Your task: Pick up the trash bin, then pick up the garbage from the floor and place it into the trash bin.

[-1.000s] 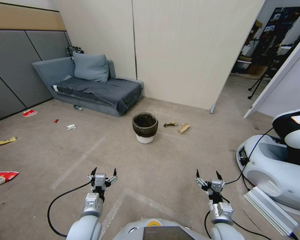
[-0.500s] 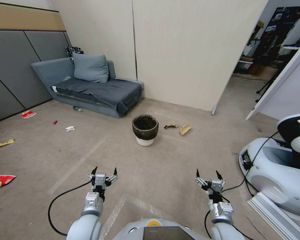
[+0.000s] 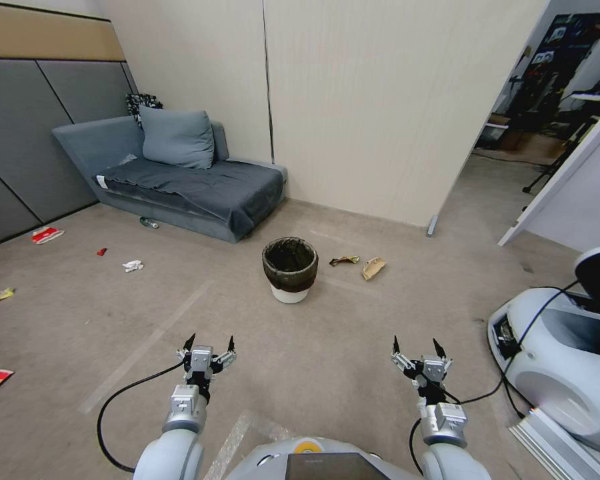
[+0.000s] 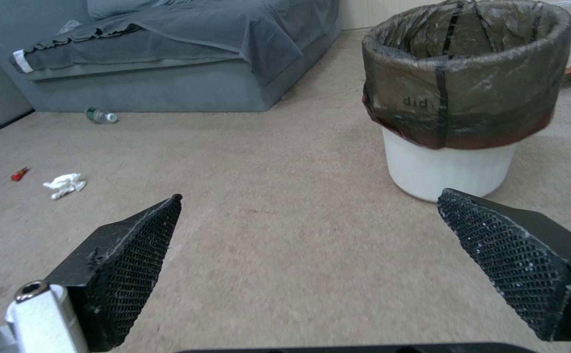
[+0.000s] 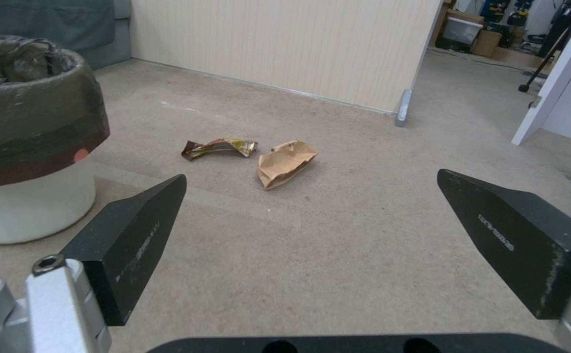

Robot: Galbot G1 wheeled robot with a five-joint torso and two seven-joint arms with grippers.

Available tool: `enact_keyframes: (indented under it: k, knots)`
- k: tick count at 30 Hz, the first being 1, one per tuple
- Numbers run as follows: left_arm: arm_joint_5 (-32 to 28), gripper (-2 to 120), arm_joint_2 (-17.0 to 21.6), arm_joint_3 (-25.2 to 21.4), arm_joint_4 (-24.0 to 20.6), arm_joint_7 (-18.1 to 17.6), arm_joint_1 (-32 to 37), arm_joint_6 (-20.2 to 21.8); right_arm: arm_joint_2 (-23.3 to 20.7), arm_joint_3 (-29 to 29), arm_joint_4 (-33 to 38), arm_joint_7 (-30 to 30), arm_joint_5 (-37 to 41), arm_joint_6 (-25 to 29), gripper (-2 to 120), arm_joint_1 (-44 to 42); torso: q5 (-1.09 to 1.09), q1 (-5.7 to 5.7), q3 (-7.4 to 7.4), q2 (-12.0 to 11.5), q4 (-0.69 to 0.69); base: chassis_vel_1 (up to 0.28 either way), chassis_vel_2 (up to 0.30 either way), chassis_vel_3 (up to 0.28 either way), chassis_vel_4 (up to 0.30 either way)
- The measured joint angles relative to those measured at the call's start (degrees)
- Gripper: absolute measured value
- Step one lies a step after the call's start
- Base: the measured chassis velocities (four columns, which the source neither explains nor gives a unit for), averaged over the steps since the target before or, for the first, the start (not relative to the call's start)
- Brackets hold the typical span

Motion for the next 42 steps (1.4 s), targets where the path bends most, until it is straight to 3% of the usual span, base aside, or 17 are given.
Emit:
enact_keyframes:
  k: [42]
  knots:
    - [-0.15,100,0.20,-0.03,0.68,0.04,-0.16,-0.37,0.00,-0.15,-0.67,0.02,-0.12,0.05,100,0.17,-0.01,0.00,0.00,0.00,0.00,-0.139,0.138,0.137,-0.130]
